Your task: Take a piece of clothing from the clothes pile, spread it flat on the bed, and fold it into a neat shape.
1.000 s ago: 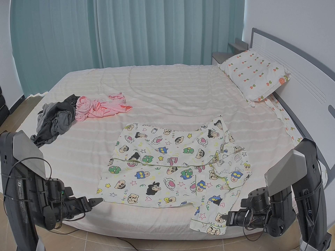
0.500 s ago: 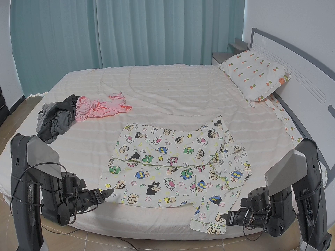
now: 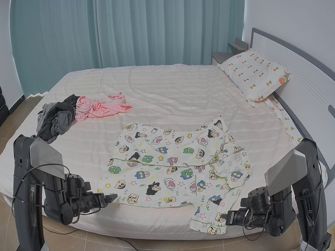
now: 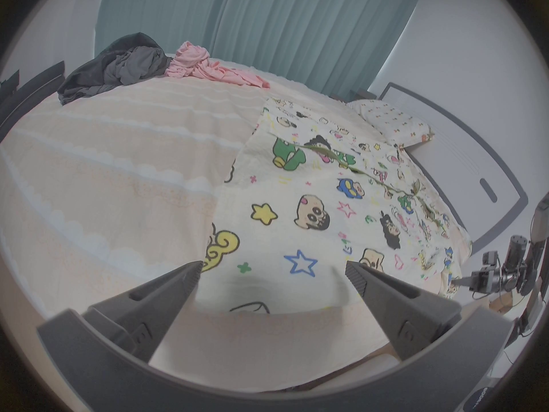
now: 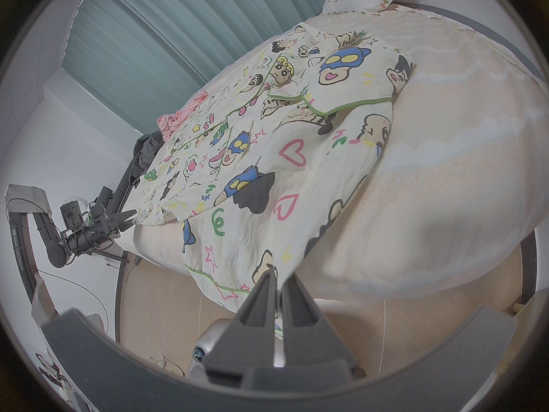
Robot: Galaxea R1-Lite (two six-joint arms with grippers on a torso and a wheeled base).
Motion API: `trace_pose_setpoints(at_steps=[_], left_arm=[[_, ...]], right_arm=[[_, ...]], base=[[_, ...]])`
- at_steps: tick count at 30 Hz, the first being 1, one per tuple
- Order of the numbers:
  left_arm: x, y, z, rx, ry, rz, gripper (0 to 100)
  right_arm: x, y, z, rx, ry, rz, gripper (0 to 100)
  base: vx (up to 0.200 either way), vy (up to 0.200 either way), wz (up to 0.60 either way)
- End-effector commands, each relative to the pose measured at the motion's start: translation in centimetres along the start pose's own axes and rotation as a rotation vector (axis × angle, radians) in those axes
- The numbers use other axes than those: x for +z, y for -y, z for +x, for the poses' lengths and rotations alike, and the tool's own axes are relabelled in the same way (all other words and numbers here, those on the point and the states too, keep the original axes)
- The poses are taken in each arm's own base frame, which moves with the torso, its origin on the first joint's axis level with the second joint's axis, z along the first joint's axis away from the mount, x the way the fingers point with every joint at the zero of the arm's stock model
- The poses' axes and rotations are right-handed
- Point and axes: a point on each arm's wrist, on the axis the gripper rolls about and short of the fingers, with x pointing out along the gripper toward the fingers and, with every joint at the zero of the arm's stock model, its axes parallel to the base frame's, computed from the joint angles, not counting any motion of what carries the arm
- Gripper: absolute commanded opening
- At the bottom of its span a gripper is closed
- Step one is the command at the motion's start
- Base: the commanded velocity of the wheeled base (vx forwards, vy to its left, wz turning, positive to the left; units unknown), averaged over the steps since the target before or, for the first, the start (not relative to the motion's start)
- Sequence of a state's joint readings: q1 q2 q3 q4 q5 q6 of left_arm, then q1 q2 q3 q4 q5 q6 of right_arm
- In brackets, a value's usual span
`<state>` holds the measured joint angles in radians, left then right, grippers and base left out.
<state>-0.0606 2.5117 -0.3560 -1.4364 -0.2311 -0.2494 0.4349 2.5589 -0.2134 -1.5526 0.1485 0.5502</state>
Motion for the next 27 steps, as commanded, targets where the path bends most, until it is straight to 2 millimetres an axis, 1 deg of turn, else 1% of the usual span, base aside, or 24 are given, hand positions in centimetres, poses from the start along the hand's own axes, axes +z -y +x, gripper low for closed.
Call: trace_pose_setpoints(at_steps=[1,8,12,15,16,19,23,27], left_arm=[[0.0,0.2,0.3,-0.003,-0.005,0.009,0],[0.0,0.2,0.2,-0.001,-0.006,0.008,0],[-0.2,0.2,0.0,0.003,-0.015,0.007,0],[-0.5,0.2,-0.3,0.015,-0.025,0.003,0],[-0.7,0.1,-0.6,0.034,-0.031,0.001,0],[-1.0,0.1,-0.9,0.046,-0.033,0.000,0],[-1.4,0.3,-2.1,0.044,-0.015,0.006,0],[-1.7,0.5,-3.2,0.045,-0.016,0.007,0]], right_arm=[[0.1,-0.1,0.0,0.007,0.010,-0.002,0],[0.1,-0.1,0.0,0.005,0.009,-0.003,0],[-0.2,0.0,-0.4,-0.004,-0.003,-0.001,0],[-0.3,0.1,-0.9,-0.008,-0.013,0.003,0],[-0.4,0.0,-1.7,-0.010,-0.022,0.003,0],[-0.3,-0.2,-2.3,-0.006,-0.014,0.002,0],[-0.6,-0.3,-3.4,-0.008,-0.035,0.002,0],[-0.6,-0.4,-4.0,-0.009,-0.039,0.004,0]], base=[[0.000,0.000,0.00],[0.000,0.000,0.00],[0.000,0.000,0.00],[0.000,0.000,0.00],[0.000,0.000,0.00],[0.000,0.000,0.00],[0.000,0.000,0.00],[0.000,0.000,0.00]])
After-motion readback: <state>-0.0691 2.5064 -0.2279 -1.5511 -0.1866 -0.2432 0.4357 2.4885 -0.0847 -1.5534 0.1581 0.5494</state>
